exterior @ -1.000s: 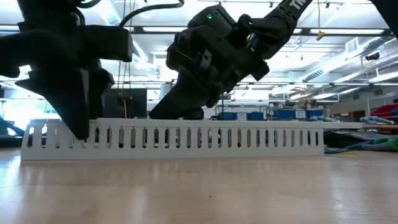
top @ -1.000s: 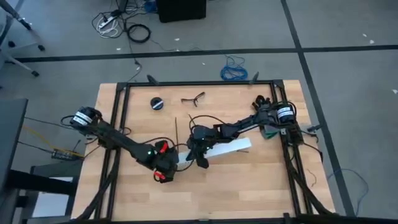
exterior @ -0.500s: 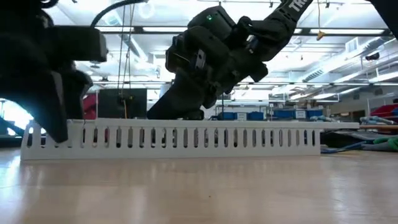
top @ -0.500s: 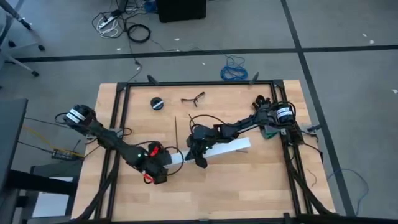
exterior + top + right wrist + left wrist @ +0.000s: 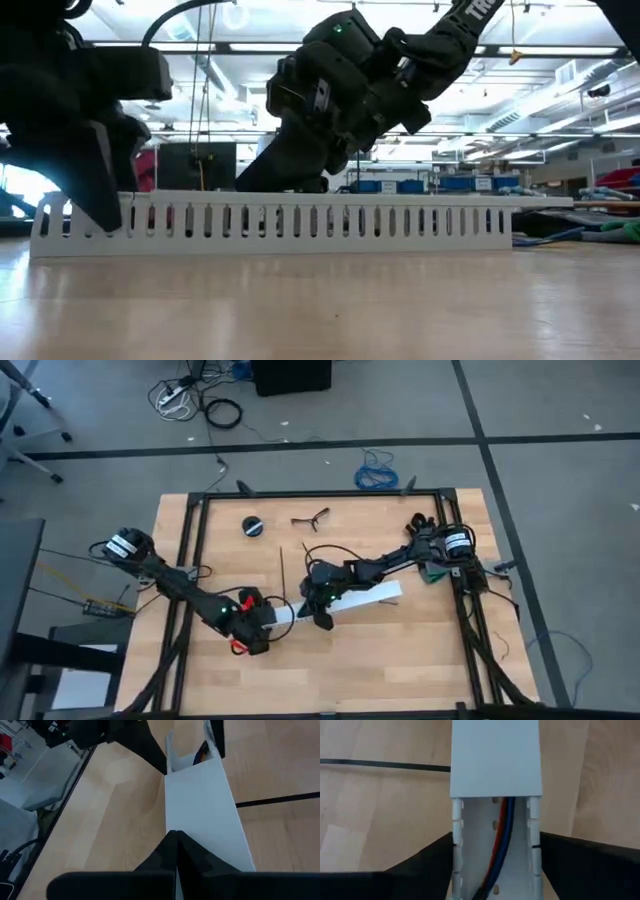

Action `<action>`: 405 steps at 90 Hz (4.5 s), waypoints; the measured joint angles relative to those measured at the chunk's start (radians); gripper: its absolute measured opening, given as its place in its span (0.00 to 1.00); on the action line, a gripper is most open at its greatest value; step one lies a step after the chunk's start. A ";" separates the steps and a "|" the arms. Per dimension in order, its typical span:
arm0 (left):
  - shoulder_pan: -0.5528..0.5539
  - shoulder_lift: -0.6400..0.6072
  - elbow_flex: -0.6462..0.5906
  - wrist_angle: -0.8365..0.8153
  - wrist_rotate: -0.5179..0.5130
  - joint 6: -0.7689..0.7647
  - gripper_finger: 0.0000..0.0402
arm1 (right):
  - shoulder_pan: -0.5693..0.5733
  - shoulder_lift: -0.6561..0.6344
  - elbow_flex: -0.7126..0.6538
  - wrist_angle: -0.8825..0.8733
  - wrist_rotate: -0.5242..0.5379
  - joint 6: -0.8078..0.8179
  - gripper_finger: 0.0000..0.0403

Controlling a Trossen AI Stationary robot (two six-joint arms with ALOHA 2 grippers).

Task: Ziptie cables
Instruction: Close the white cable duct

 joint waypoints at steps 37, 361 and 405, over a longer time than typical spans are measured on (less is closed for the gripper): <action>0.006 0.006 0.000 0.012 0.003 0.007 0.56 | 0.002 -0.094 -0.001 0.030 -0.043 -0.059 0.00; -0.074 -0.053 -0.026 -0.089 0.024 -0.108 0.82 | -0.037 0.053 0.081 -0.078 0.014 -0.037 0.00; -0.082 -0.075 -0.115 0.061 0.019 -0.101 0.73 | -0.032 0.058 0.078 0.009 -0.037 -0.021 0.00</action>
